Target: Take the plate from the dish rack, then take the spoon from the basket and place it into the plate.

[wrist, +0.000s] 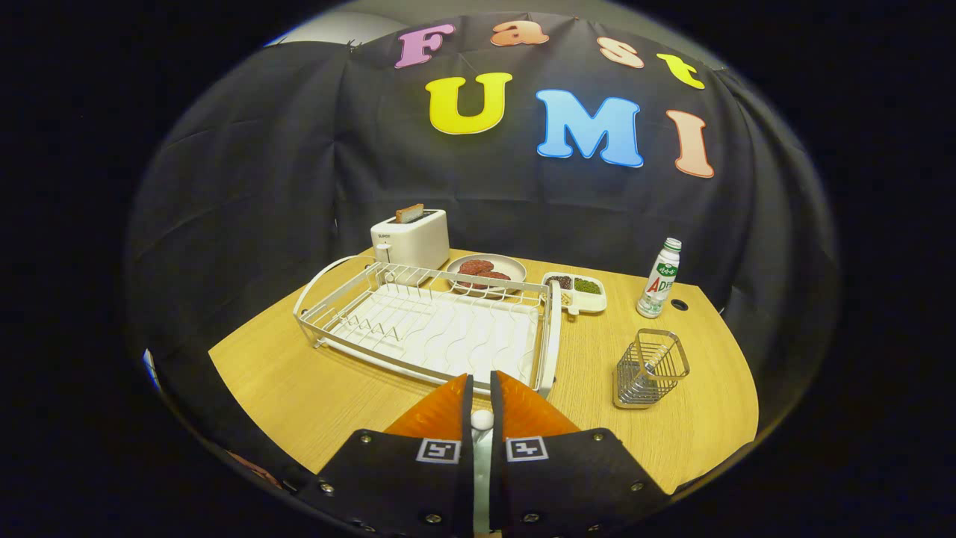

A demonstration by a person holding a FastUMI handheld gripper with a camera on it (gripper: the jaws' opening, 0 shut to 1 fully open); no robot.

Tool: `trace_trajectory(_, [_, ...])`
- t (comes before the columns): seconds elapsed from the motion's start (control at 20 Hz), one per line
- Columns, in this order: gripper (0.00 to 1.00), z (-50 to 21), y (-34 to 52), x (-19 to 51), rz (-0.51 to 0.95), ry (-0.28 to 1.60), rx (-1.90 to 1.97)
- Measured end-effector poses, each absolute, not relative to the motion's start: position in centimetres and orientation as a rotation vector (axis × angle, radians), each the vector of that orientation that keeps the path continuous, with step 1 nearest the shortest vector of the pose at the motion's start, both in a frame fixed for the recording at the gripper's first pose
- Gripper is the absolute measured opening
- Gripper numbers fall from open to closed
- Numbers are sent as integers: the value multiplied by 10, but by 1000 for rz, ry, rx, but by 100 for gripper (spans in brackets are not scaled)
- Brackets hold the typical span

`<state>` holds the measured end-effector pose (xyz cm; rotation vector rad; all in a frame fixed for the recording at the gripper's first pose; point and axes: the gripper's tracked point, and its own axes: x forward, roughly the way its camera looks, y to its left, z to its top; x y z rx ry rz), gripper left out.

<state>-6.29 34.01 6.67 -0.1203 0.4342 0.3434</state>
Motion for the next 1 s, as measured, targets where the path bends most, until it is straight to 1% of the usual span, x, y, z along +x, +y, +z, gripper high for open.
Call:
trace_trajectory(0.05, [8, 67, 340, -64, 346, 436, -131])
trace_trajectory(0.15, [13, 66, 339, -66, 355, 437, -134])
trace_trajectory(0.5, [17, 60, 328, -70, 387, 472, -154])
trace_trajectory(0.6, [22, 61, 325, -72, 406, 474, -161])
trace_trajectory(0.65, [23, 65, 317, -70, 406, 467, -176])
trace_trajectory(0.8, [24, 98, 294, -62, 392, 387, -169])
trace_trajectory(1.0, [24, 164, 243, -45, 312, 243, -145])
